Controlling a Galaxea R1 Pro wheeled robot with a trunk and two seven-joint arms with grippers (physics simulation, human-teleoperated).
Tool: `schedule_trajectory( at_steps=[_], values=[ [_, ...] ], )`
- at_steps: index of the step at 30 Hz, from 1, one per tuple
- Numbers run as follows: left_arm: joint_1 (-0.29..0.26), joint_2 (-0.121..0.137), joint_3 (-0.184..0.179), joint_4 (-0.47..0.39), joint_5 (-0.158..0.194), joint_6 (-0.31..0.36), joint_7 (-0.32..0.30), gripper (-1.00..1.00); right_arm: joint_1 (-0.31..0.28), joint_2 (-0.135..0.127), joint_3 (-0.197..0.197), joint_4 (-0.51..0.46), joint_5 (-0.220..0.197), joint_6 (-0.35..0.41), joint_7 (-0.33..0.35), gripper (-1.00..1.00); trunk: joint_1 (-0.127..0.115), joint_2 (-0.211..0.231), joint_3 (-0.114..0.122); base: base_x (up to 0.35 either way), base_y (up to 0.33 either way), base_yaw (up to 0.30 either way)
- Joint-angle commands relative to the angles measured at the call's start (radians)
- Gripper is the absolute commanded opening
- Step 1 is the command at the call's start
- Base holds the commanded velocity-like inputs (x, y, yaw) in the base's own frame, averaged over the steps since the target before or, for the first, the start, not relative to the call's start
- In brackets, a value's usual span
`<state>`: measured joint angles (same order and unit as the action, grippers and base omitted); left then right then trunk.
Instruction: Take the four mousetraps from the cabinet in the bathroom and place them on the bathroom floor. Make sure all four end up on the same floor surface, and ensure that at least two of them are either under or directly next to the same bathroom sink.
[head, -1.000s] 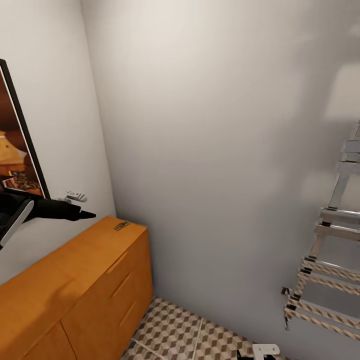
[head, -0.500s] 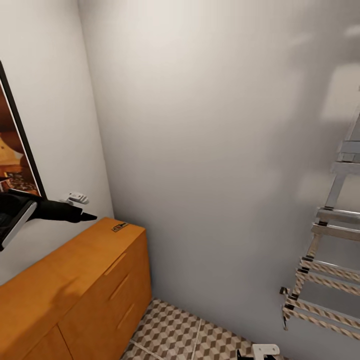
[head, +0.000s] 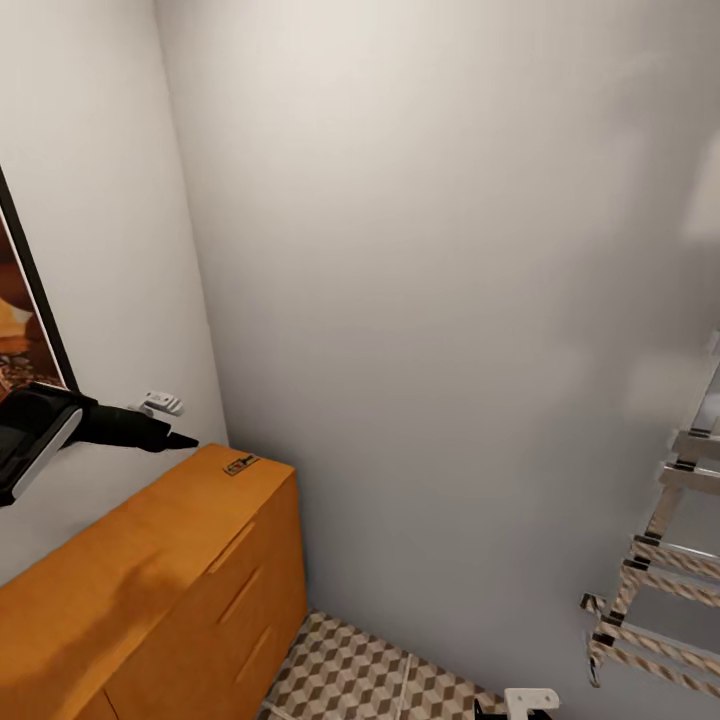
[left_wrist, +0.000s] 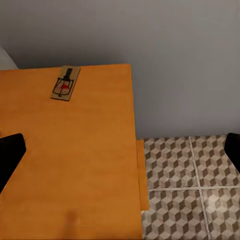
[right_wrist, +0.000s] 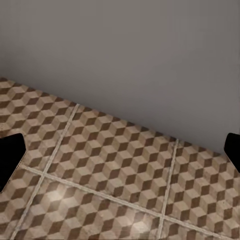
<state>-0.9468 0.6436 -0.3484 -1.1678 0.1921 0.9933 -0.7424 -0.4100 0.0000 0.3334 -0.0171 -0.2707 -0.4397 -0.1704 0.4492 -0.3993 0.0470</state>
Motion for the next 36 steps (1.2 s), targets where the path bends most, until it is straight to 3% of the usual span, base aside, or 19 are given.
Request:
schedule_trajectory(
  at_steps=[1, 18, 36],
  values=[
    [-0.001, 0.001, -0.002, 0.0, 0.007, 0.006, 0.003, 1.0, 0.0, 0.0, 0.009, 0.0, -0.008, -0.002, -0.003, 1.0, 0.001, -0.001, 0.0, 0.237, 0.14, 0.0],
    [-0.001, 0.001, -0.003, -0.001, 0.007, 0.005, 0.003, 1.0, 0.0, 0.0, 0.009, 0.0, -0.007, -0.002, -0.002, 1.0, 0.001, -0.001, 0.001, 0.084, 0.051, -0.021],
    [-0.001, -0.001, -0.033, -0.001, 0.007, 0.005, 0.003, 1.0, 0.0, 0.0, 0.009, 0.0, -0.007, -0.002, -0.003, 1.0, 0.001, -0.001, 0.008, 0.0, 0.0, -0.078]
  ],
)
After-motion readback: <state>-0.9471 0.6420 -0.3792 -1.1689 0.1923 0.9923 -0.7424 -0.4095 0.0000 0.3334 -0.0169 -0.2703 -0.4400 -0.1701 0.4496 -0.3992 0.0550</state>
